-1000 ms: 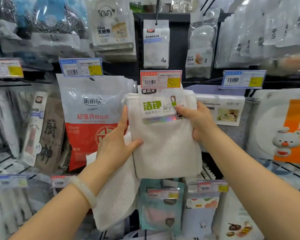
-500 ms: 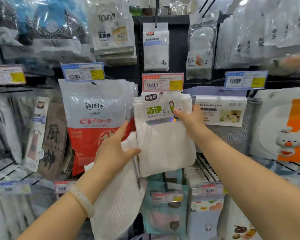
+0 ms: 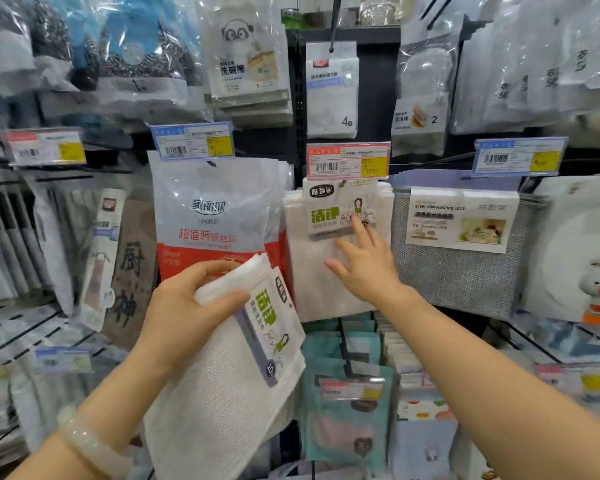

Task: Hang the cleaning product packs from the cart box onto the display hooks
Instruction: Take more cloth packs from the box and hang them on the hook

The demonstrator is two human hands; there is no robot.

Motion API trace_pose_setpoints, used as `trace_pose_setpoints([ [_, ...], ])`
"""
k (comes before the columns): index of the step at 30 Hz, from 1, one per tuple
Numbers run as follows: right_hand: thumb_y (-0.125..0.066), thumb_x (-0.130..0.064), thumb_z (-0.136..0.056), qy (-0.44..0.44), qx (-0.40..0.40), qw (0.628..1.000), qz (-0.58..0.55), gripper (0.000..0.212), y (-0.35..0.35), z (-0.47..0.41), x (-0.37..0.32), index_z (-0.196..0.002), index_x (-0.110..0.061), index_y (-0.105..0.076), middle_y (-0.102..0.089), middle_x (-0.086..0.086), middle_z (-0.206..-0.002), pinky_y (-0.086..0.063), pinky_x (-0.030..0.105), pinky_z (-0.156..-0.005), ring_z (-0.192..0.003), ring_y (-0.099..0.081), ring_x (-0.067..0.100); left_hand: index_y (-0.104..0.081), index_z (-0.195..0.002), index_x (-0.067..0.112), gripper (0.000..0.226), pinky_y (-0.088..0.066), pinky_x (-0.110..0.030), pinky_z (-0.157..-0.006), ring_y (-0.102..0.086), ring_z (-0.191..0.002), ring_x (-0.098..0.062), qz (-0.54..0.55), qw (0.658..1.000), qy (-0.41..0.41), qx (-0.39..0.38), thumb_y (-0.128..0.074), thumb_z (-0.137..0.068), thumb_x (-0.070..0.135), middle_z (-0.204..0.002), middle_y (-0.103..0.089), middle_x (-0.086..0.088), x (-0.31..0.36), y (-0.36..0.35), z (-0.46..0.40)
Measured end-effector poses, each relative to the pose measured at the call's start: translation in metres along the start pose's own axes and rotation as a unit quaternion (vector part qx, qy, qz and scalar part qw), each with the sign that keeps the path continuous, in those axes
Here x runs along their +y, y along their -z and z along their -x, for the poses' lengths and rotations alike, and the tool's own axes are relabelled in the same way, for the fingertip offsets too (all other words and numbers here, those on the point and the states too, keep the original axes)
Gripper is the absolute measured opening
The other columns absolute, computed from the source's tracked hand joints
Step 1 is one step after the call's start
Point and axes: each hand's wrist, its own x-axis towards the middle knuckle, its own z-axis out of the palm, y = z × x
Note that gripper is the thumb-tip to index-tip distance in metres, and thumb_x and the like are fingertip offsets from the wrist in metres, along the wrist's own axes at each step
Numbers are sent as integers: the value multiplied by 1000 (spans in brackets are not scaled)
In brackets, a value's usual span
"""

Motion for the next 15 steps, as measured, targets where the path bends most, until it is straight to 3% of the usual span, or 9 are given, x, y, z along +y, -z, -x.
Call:
trace_pose_setpoints([
  [3, -35, -49, -97, -17, -13, 993, -119, 52, 12, 4, -13, -141, -22, -43, 0, 6, -161, -5, 41, -118, -148, -2, 27, -66, -101, 30, 37, -44, -3, -67, -57, -82, 20, 42, 999, -12, 6, -80, -71, 13, -98, -63, 22, 6, -6, -1],
  [5, -37, -42, -98, -28, 4, 963, -268, 45, 23, 14, -19, -134, -18, -52, -22, 4, -157, -10, 36, -117, -145, -16, 19, -65, -102, 27, 37, -45, 0, -66, -57, -80, 23, 80, 996, -21, 25, -79, -72, 11, -97, -62, 21, 9, -14, -1],
  [8, -40, -41, -97, -25, -44, 901, -432, 44, 40, 35, -16, -134, -18, -47, -52, -4, -131, -38, 37, -107, -112, -52, 7, -62, -104, 27, 38, -43, 2, -67, -56, -76, 24, 133, 988, -15, 78, -78, -74, 10, -94, -60, 21, 15, -37, -4],
  [10, -52, -43, -91, -60, -99, 879, -462, 59, 45, 44, -4, -143, -22, -32, -57, -4, -120, -47, 33, -92, -97, -57, 3, -61, -105, 27, 40, -43, 0, -69, -57, -74, 20, 186, 975, -2, 122, -78, -74, 10, -92, -61, 19, 16, -56, -6],
  [13, -73, -54, -70, -128, -114, 882, -440, 93, 47, 48, 22, -145, -28, -25, -57, 2, -127, -47, 39, -96, -111, -57, 17, -62, -104, 25, 37, -45, -4, -73, -59, -75, 12, 245, 956, 16, 163, -76, -75, 8, -90, -62, 16, 22, -85, -4],
  [15, -75, -55, -67, -181, -104, 881, -424, 96, 52, 50, 36, -145, -27, -26, -53, 1, -129, -46, 38, -94, -114, -55, 20, -62, -107, 20, 35, -44, -2, -74, -59, -79, 12, 285, 941, 28, 178, -74, -77, 5, -94, -61, 16, 25, -102, -1],
])
